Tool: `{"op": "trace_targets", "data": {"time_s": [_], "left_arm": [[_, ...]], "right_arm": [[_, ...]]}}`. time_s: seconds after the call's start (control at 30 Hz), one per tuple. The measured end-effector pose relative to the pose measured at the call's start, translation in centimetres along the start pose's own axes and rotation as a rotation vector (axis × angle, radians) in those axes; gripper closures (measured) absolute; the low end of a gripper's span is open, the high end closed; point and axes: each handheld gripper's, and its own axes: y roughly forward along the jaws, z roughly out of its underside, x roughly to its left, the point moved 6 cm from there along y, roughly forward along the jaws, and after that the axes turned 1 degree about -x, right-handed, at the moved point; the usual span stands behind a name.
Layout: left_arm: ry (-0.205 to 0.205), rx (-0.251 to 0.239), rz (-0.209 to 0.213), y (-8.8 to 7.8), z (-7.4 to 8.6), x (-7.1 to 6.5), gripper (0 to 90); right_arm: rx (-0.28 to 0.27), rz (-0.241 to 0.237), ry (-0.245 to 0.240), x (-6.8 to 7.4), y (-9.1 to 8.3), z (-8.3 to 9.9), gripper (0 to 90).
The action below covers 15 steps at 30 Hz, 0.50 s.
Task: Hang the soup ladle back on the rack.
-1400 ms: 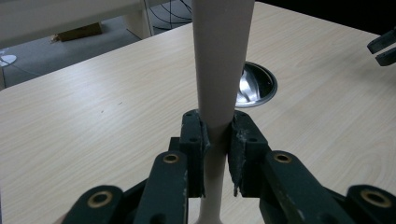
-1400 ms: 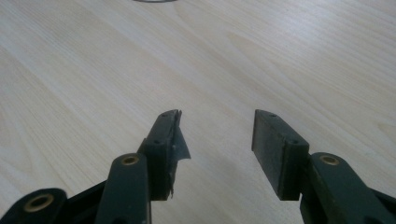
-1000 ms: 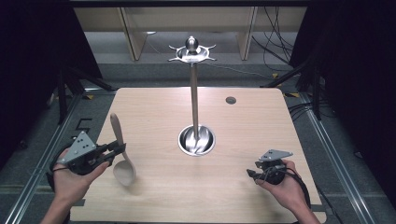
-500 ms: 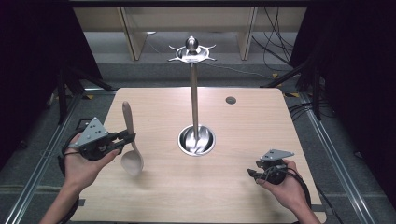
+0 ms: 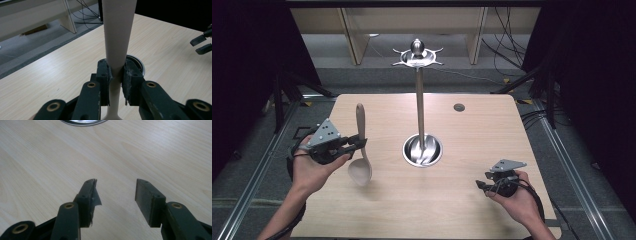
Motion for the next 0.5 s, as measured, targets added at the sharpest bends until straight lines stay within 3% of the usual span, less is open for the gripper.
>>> {"op": "trace_targets", "data": {"time_s": [0.07,0.1,0.23,0.27,0.4,0.43,0.5], "left_arm": [[-0.006,0.011,0.006,0.2,-0.2,0.0,76.2],[-0.008,0.011,0.011,0.3,-0.3,0.0,76.2],[0.002,0.023,0.025,0.5,-1.1,0.0,76.2],[0.003,0.027,0.030,0.5,-1.2,0.1,76.2],[0.010,0.020,0.068,0.9,-1.8,0.2,76.1],[0.013,0.020,0.079,1.0,-1.9,0.3,76.2],[0.021,0.009,0.102,1.1,-2.1,0.3,76.1]], "right_arm": [[0.000,-0.002,-0.007,0.0,0.0,0.0,51.8],[0.005,-0.006,0.015,0.2,-0.1,0.0,51.7],[-0.010,0.004,-0.006,0.1,-0.1,-0.1,51.6],[0.000,0.004,0.013,0.3,-0.2,-0.1,51.6],[-0.007,0.015,-0.018,0.1,-0.3,-0.1,51.5],[0.001,0.014,0.021,0.4,-0.5,0.0,51.5],[0.000,0.015,0.016,0.3,-0.5,0.0,51.5]]}}
